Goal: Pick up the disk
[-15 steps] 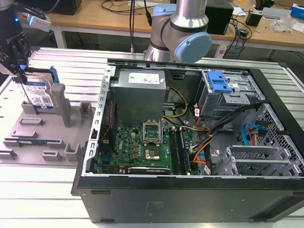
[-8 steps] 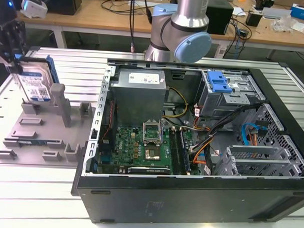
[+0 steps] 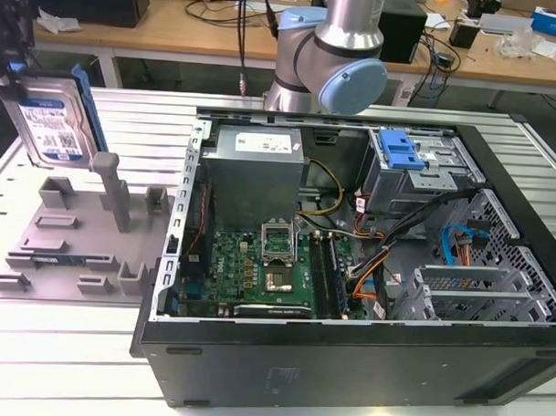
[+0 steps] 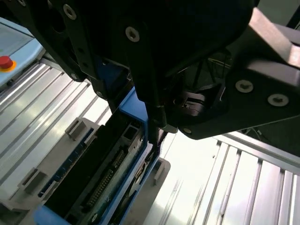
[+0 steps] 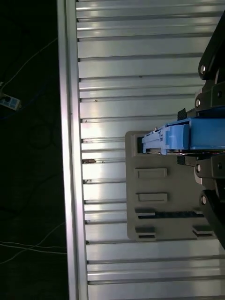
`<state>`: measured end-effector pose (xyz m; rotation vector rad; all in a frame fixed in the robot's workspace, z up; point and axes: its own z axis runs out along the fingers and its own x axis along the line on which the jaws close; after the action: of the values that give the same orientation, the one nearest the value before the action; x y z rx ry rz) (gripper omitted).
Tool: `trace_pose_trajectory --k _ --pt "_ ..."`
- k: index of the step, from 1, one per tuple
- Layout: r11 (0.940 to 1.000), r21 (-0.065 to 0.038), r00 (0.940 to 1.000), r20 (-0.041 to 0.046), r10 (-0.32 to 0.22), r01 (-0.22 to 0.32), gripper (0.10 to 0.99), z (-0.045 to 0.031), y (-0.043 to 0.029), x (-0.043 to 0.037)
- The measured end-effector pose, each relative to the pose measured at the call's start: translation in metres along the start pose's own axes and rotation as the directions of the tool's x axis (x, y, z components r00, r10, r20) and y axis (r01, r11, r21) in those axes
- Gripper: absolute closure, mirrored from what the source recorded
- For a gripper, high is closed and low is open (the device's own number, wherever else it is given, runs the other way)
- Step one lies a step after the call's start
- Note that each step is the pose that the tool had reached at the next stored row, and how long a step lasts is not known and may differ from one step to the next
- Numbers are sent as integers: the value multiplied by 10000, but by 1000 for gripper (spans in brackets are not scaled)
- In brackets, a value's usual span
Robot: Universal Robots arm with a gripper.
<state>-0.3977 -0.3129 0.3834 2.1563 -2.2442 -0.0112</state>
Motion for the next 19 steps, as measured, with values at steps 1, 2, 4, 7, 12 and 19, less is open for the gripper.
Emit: trace_pose_trajectory --k 1,2,4,7,12,19 --pt "10000 -1 10000 0 0 0 718 -51 1 2" --pt "10000 -1 10000 0 0 0 718 -97 2 3" --pt "10000 0 10000 0 0 0 718 -290 4 9" --pt "10000 -1 10000 0 0 0 718 -526 5 18" --pt "10000 0 10000 0 1 -1 718 -821 4 27" --pt "10000 0 10000 2 1 -1 718 -878 4 28"
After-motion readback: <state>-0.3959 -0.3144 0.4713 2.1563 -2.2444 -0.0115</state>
